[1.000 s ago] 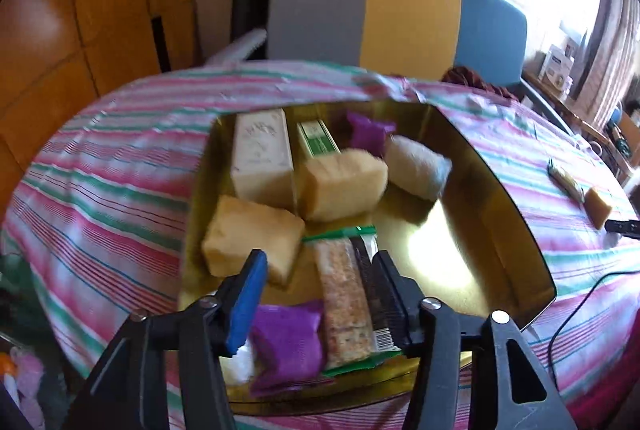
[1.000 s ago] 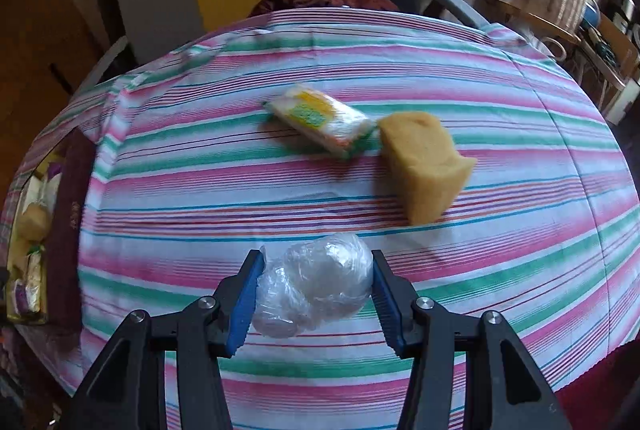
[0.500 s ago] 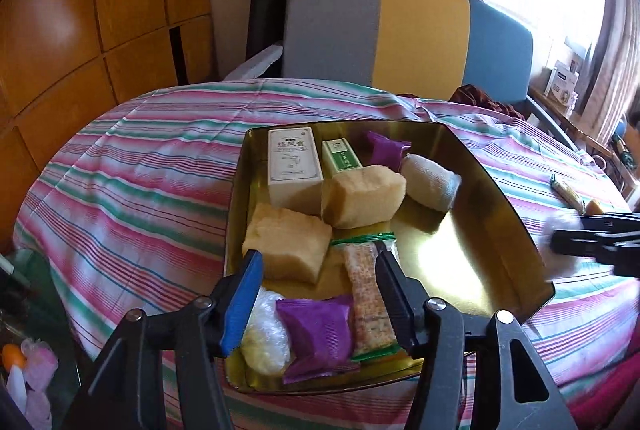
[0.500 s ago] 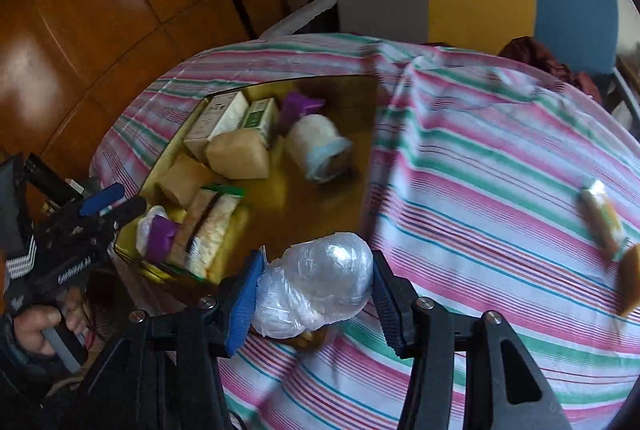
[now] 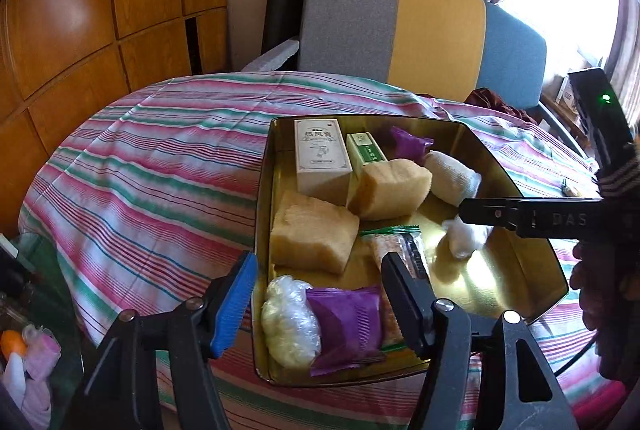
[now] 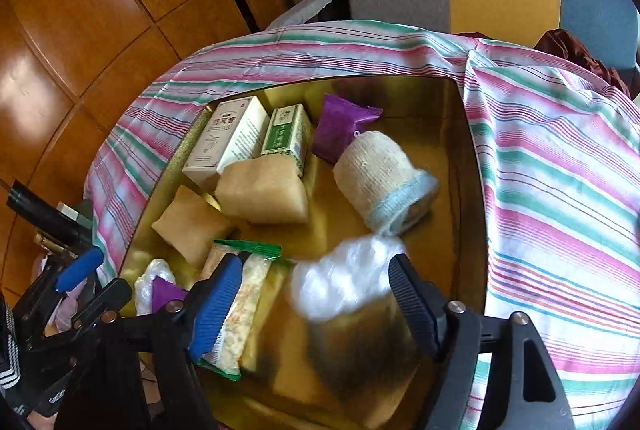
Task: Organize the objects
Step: 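Lower the white plastic bag into the gold tray and open the right tool, then move the right tool to the yellow sponge and grasp it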
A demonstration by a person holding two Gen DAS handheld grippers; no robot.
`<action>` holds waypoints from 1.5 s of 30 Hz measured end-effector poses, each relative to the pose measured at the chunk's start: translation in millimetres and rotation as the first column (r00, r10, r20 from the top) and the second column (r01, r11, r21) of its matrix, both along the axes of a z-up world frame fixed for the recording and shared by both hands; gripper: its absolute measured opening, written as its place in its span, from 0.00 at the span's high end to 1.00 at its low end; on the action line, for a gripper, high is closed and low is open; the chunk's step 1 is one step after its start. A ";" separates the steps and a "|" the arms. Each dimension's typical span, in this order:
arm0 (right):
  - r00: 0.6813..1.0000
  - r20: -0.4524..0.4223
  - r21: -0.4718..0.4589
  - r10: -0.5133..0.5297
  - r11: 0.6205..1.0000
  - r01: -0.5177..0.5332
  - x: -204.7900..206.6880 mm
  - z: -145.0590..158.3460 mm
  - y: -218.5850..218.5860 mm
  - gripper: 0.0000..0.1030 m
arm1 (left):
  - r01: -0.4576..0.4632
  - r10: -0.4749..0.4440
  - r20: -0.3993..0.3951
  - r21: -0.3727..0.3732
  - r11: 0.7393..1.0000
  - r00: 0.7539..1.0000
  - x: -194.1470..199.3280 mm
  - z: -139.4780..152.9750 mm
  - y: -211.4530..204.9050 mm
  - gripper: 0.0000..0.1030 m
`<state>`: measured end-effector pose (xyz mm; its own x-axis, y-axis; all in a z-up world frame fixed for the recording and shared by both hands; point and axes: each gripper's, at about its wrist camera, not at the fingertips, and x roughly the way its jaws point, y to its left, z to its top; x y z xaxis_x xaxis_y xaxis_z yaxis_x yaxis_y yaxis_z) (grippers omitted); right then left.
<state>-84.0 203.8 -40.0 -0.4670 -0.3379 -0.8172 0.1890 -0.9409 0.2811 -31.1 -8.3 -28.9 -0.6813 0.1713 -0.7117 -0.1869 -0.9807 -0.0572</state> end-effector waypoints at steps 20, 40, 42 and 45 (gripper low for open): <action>0.939 -0.054 0.053 -0.339 0.938 0.342 86.4 17.8 167.5 0.25 | 0.054 -0.055 -0.026 -0.038 0.998 0.998 5.6 9.2 25.3 0.33; 0.565 -0.020 -0.005 -0.825 0.566 0.825 145.5 26.3 389.5 0.23 | 0.323 -0.325 -0.046 -0.054 0.945 0.945 10.9 29.5 139.1 0.31; 0.546 -0.003 -0.006 -0.838 0.546 0.838 140.6 21.2 402.6 0.22 | 0.347 -0.349 -0.042 -0.054 0.936 0.936 12.4 31.0 151.0 0.31; 0.559 0.017 0.033 -0.829 0.560 0.828 125.2 9.5 412.6 0.21 | 0.380 -0.381 -0.027 -0.044 0.924 0.924 13.4 32.5 168.0 0.31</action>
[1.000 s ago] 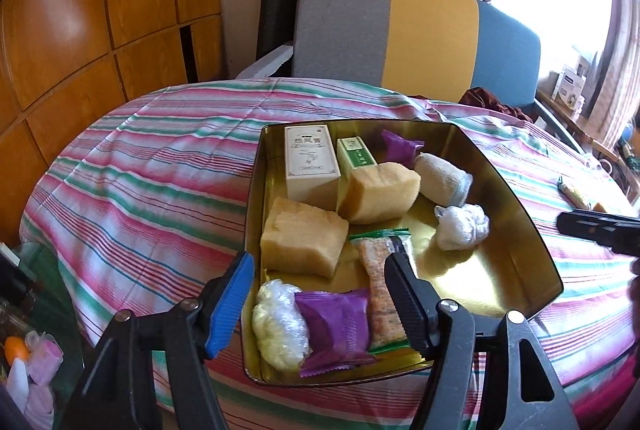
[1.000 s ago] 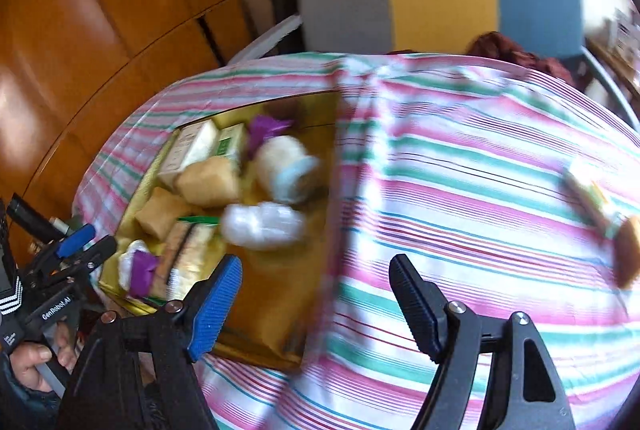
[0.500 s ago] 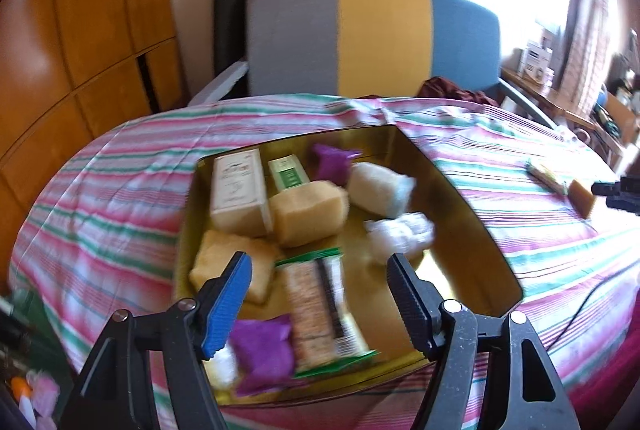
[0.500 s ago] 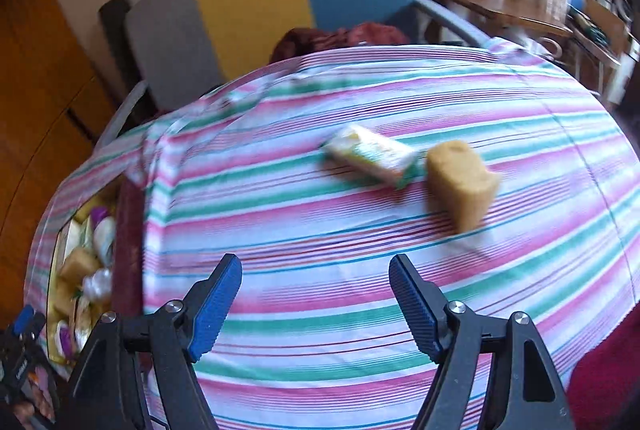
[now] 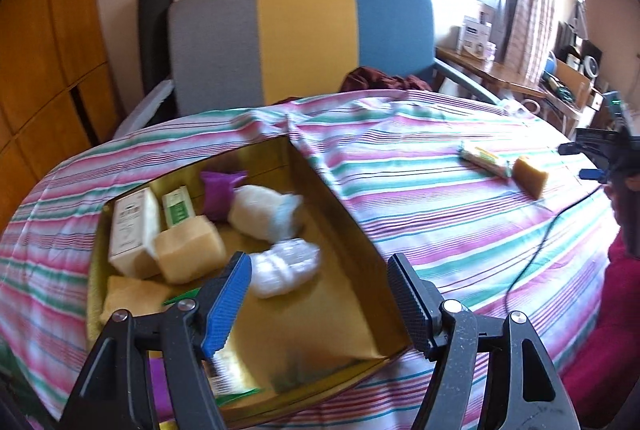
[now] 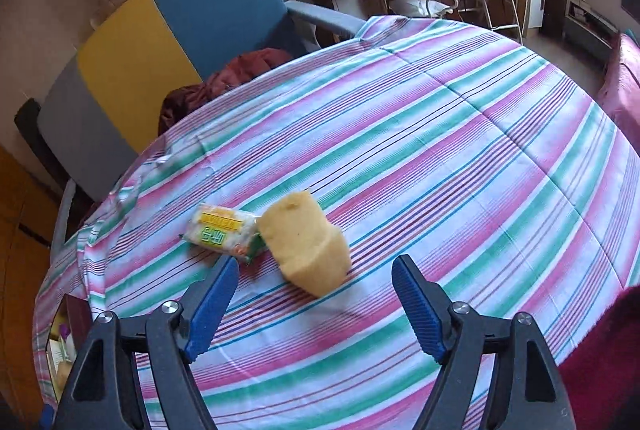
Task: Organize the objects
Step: 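Move the right tool to the yellow sponge and grasp it, then grasp the yellow WEIDAN packet with the left tool while the right tool holds the sponge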
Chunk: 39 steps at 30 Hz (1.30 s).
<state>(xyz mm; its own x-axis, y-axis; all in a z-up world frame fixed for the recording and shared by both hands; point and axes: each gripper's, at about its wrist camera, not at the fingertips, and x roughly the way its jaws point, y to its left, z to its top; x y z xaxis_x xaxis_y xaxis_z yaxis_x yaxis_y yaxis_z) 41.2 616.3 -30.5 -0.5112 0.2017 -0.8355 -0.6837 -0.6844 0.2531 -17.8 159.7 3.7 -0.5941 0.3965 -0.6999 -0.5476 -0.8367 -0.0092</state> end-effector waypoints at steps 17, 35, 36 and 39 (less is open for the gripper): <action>0.978 0.144 0.044 0.151 0.986 -0.159 -38.9 -38.8 -0.5 0.52 | 0.165 -0.168 0.112 0.036 0.986 0.979 -12.3 6.5 109.1 0.31; 0.999 -0.003 0.101 -0.038 0.994 0.038 1.5 2.0 27.7 0.53 | 0.196 -0.209 0.456 0.078 0.978 0.865 -61.3 -42.0 293.8 0.36; 0.999 -0.009 0.088 -0.040 0.995 0.040 2.1 1.5 28.9 0.53 | 0.184 -0.194 0.464 0.069 0.981 0.864 -64.5 -46.0 304.5 0.37; 0.999 -0.030 0.067 -0.046 0.997 0.048 5.1 2.2 31.0 0.53 | 0.149 -0.161 0.492 0.064 0.987 0.856 -78.1 -55.9 326.1 0.38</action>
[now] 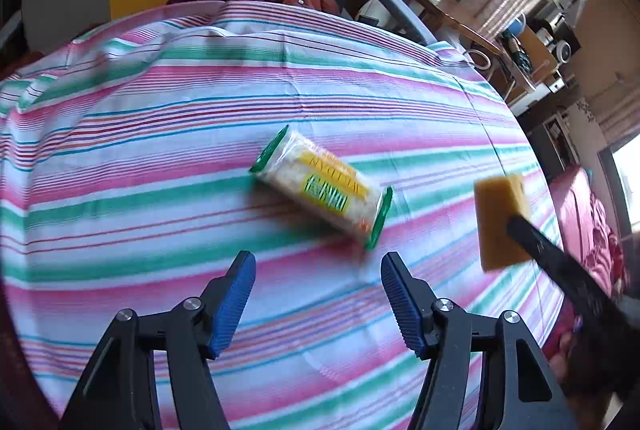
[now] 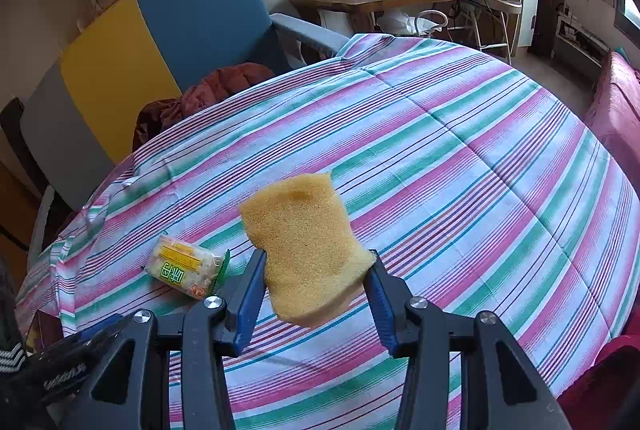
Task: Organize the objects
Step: 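Grasp the yellow WEIDAN packet with the left tool while the right tool holds the sponge, then carry the WEIDAN packet into the gold tray and open the left tool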
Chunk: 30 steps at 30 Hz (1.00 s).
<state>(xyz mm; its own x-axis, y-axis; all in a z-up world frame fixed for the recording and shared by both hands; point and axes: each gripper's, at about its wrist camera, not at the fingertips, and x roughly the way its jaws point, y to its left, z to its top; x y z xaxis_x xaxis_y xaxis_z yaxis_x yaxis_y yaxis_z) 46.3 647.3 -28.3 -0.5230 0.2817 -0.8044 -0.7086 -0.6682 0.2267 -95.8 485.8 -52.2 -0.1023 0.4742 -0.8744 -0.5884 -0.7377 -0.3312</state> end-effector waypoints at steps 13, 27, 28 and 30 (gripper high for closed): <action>0.998 -0.063 -0.060 -0.005 0.998 0.001 7.9 1.7 4.6 0.53 | -0.066 0.066 0.002 -0.086 0.994 0.998 -37.6 -33.4 72.7 0.37; 0.999 -0.034 -0.073 0.041 0.996 -0.044 2.0 -6.5 0.0 0.53 | 0.107 -0.150 -0.208 -0.206 0.973 0.967 -10.9 -35.5 71.8 0.55; 0.998 -0.030 -0.074 0.057 0.995 -0.059 0.1 -7.5 -2.2 0.53 | 0.103 -0.147 -0.213 -0.205 0.973 0.966 -9.6 -34.7 63.6 0.55; 0.995 -0.010 -0.072 0.103 0.992 -0.104 -6.5 -10.8 -8.6 0.53 | 0.100 -0.149 -0.238 -0.205 0.974 0.960 -2.4 -34.3 39.2 0.55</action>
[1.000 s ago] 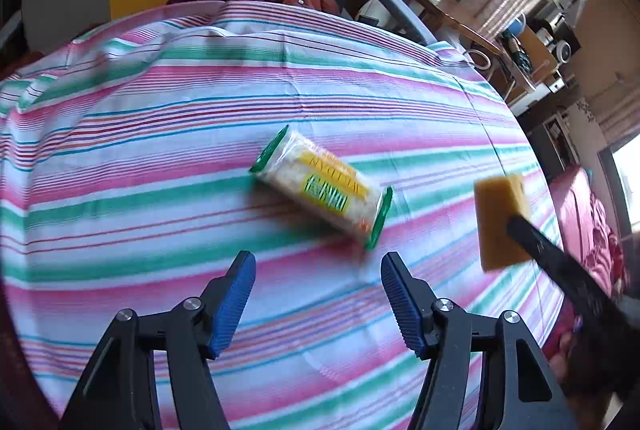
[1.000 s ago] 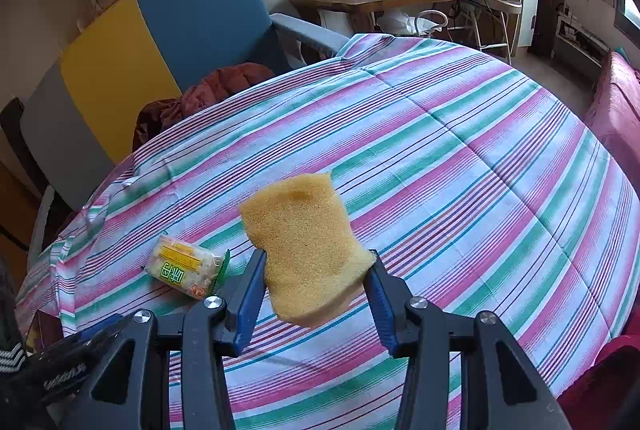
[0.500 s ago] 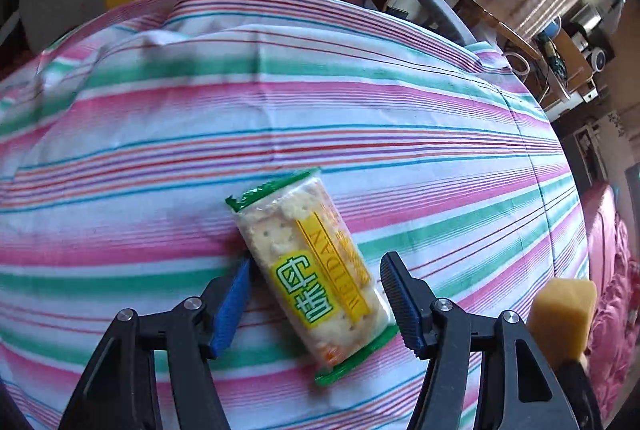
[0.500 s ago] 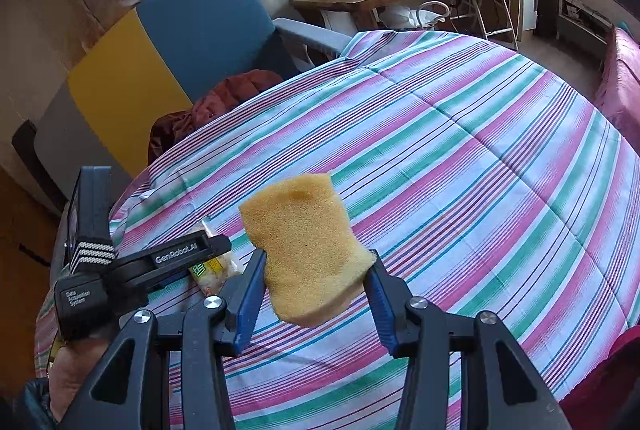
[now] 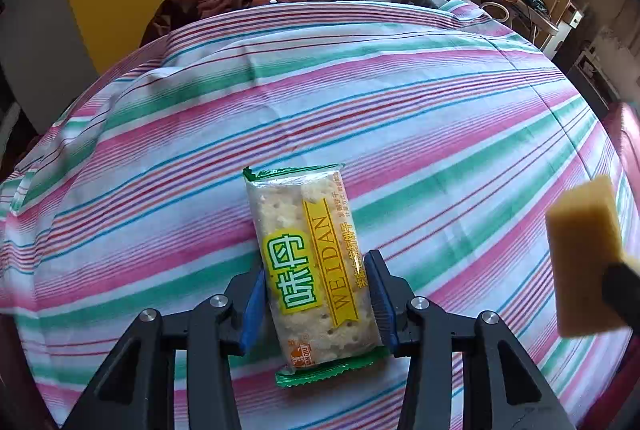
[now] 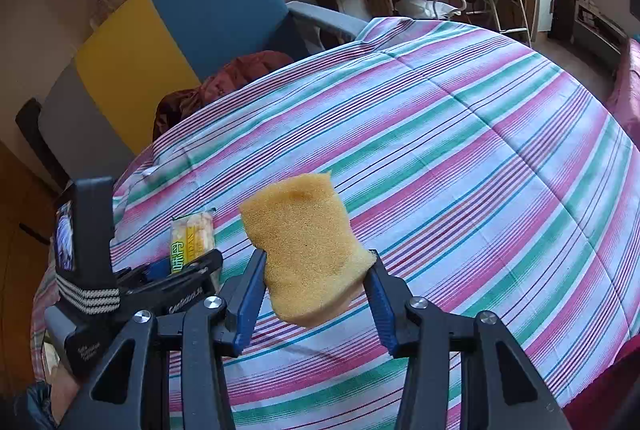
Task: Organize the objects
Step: 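Carry the WEIDAN packet into the gold tray and open the left tool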
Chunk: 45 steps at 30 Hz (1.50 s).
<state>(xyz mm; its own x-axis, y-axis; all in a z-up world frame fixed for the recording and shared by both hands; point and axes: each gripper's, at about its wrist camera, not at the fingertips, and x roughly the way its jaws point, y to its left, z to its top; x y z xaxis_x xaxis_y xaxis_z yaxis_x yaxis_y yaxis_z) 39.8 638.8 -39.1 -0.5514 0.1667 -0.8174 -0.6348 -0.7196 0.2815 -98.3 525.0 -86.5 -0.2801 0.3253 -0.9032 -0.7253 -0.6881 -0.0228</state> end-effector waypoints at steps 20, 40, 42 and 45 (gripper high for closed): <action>0.949 0.147 0.036 0.277 0.958 -0.285 -39.0 -33.1 -52.1 0.53 | -0.061 0.092 -0.166 0.183 0.981 0.982 81.7 53.2 -204.9 0.55; 0.947 0.154 0.068 0.281 0.954 -0.293 -41.1 -35.2 -57.5 0.54 | -0.150 0.193 -0.137 0.272 0.950 0.972 85.9 75.6 -295.3 0.55; 0.946 0.158 0.074 0.282 0.952 -0.296 -41.5 -35.0 -57.8 0.54 | -0.194 0.236 -0.118 0.291 0.937 0.964 80.8 80.4 -322.8 0.55; 0.945 0.163 0.078 0.283 0.951 -0.298 -41.4 -34.3 -58.4 0.54 | -0.279 0.323 -0.095 0.313 0.908 0.942 70.6 86.0 -370.8 0.55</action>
<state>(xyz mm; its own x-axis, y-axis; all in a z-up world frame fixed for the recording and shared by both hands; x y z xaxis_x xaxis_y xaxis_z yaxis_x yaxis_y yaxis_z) -1.6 580.4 -73.4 -0.4624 0.1026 -0.8807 -0.4226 -0.8987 0.1172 -27.7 154.2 -0.4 -0.5238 0.4469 -0.7252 -0.4951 -0.8525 -0.1676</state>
